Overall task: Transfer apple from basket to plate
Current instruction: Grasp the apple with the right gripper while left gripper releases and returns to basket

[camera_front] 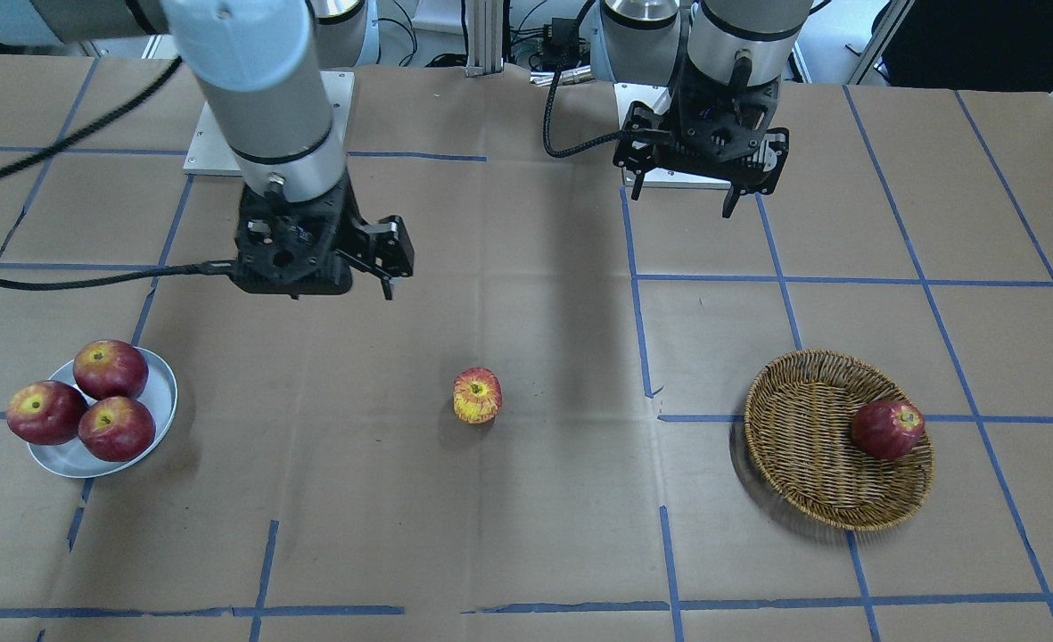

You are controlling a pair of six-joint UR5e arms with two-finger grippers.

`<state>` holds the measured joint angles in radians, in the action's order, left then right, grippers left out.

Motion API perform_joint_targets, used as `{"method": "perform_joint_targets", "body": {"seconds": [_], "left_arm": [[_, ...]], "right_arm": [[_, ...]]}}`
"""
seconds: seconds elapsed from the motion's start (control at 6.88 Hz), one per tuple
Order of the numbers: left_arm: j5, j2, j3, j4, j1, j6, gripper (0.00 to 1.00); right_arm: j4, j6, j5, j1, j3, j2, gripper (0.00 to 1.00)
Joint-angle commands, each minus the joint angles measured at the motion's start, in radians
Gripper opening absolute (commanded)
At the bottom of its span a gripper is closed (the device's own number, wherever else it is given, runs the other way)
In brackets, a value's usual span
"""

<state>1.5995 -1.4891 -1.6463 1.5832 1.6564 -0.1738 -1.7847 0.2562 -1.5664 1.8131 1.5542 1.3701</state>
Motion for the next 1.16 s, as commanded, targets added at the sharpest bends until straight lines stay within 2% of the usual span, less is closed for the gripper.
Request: {"method": "perform_joint_targets", "body": {"seconds": [0.0,0.29,0.73,1.02], "left_arm": [[-0.007,0.030,-0.064,-0.011,-0.038,-0.059,0.99],[-0.006,0.049,-0.083,-0.011,-0.041,-0.050,0.99],[-0.006,0.079,-0.095,-0.011,-0.041,-0.047,0.99],[-0.004,0.084,-0.095,-0.011,-0.043,-0.049,0.99]], "right_arm": [[-0.167,0.135,-0.001,0.110,0.003,-0.142,1.00],[-0.293,0.137,-0.011,0.152,0.018,-0.245,1.00],[-0.448,0.126,-0.011,0.154,0.088,-0.327,1.00],[-0.476,0.121,-0.001,0.152,0.119,-0.358,1.00]]}}
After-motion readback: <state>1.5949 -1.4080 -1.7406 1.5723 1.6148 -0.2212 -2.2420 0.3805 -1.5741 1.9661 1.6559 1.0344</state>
